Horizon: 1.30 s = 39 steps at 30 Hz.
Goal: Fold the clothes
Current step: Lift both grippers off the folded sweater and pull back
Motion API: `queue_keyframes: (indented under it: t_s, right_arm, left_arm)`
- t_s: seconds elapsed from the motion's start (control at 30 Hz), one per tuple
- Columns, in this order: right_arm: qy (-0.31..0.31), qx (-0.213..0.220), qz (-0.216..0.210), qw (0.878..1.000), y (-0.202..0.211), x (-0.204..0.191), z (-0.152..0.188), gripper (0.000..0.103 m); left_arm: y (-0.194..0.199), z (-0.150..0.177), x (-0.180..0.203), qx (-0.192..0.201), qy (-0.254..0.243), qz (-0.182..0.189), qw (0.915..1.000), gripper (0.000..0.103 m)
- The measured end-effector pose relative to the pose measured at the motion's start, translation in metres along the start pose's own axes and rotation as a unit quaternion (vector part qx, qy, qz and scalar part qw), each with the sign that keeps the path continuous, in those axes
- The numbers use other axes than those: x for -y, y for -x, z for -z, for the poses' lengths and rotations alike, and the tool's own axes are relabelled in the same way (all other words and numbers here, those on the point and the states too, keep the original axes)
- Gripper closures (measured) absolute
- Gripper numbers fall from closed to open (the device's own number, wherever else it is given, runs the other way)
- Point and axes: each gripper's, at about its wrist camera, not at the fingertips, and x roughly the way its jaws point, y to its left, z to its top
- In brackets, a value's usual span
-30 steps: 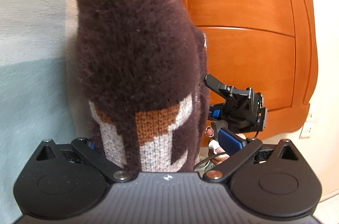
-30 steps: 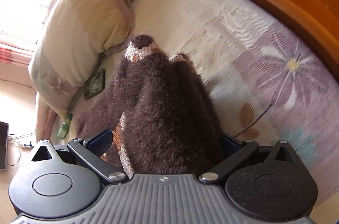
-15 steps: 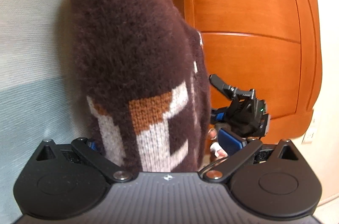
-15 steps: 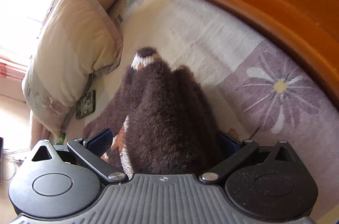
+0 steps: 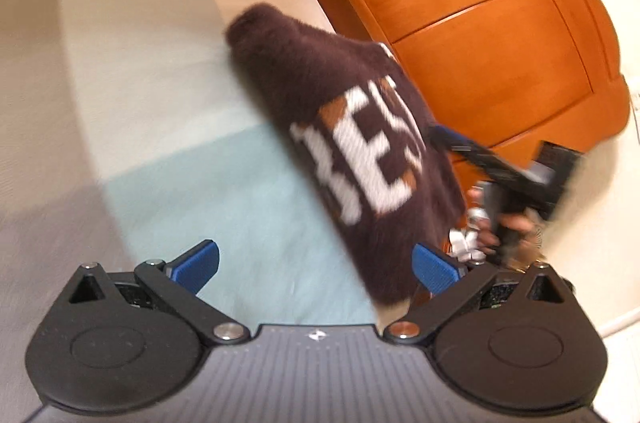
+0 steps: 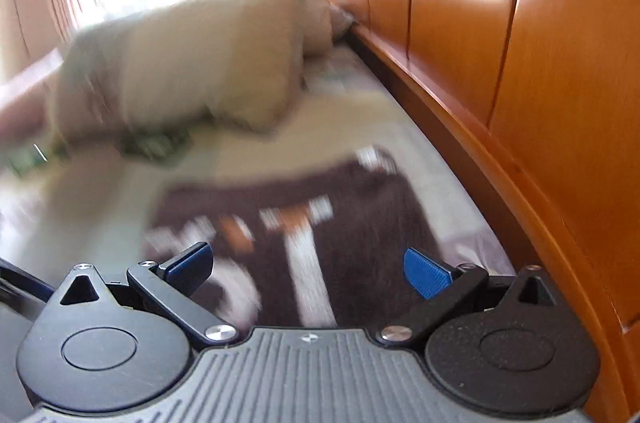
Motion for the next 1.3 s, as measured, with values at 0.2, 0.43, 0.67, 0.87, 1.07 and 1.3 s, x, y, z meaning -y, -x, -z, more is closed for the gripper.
queue_keyframes:
  t_s: [0.2,0.43,0.67,0.87,1.07,1.3]
  right_arm:
    - [-0.019,0.025,0.024,0.999,-0.01,-0.003,0.014,0.0]
    - [0.028,0.049,0.016,0.998,0.005,-0.049,0.019,0.0]
    - [0.014,0.055,0.035,0.998,0.003,-0.06,0.025,0.0]
    - [0.057,0.095,0.06,0.992,-0.016,-0.084,-0.02,0.0]
    - [0.029,0.031,0.09,0.995,-0.081,-0.071,-0.032,0.0]
    - [-0.026,0.067,0.067,0.995,-0.061,-0.046,-0.045,0.0]
  left_arm:
    - [0.051,0.049,-0.021,0.037,-0.064,-0.056,0.9957,0.001]
    - [0.076,0.062,-0.024,0.055,-0.12,-0.102,0.986,0.001]
    - [0.045,0.069,-0.008,0.045,-0.131,-0.096,0.9857,0.001]
    - [0.048,0.077,-0.007,0.047,-0.147,-0.103,0.9827,0.001]
    - [0.052,0.08,-0.007,0.048,-0.148,-0.109,0.9817,0.001]
    - [0.062,0.083,-0.014,0.063,-0.145,-0.109,0.9814,0.001]
